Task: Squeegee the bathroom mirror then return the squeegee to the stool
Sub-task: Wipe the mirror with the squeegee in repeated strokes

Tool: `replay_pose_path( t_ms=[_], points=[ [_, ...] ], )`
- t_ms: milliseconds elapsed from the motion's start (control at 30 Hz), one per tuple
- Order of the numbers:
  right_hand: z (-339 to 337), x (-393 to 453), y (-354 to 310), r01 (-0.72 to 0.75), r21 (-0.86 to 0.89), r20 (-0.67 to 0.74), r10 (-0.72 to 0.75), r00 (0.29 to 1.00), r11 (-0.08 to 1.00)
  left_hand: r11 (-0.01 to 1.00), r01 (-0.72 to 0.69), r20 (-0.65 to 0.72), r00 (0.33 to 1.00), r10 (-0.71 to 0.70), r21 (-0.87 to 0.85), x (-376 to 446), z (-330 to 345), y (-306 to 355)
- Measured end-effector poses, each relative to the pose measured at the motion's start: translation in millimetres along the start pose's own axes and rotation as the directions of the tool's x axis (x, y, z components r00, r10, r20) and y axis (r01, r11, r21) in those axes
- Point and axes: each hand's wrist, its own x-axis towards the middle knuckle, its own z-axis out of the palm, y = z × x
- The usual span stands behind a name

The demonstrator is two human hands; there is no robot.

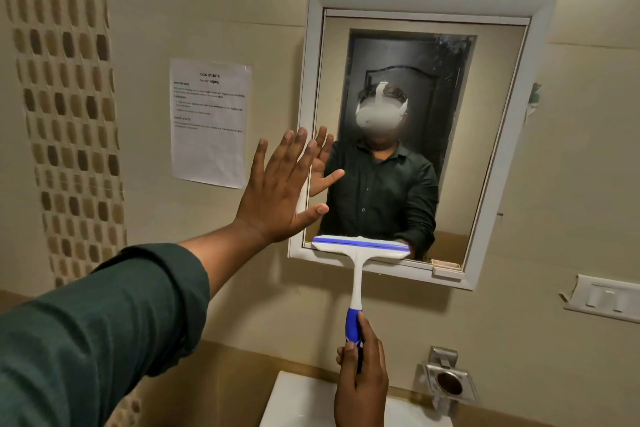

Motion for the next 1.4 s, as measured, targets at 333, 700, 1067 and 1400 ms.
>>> replay_pose_path(
  t_ms=[333,700,1067,1400],
  points=[
    [18.2,28.0,-47.2,0.053,0.134,0.03,-0.058,0.998,0.99,1.0,0.005,-0.019,1.0,-0.005,0.01,11.3,-4.9,0.8],
    [11.8,-11.2,9.6,-0.097,0.076,-0.008,0.098,0.995,0.992,1.0,0.013,0.008,1.0,-0.013,0.014,3.6,-1.4,8.6],
    [-72.0,99.7,-98.4,0.206,0.081,-0.109,-0.197,0.974,0.975,1.0,-0.014,-0.038,0.999,0.014,0.008,12.1,7.9,29.6],
    [-109.4,159.1,-106.2,0.294,-0.069,-0.094,-0.3,0.949,0.953,1.0,0.004,-0.039,0.999,-0.004,-0.009,27.3,18.3,56.1]
  ],
)
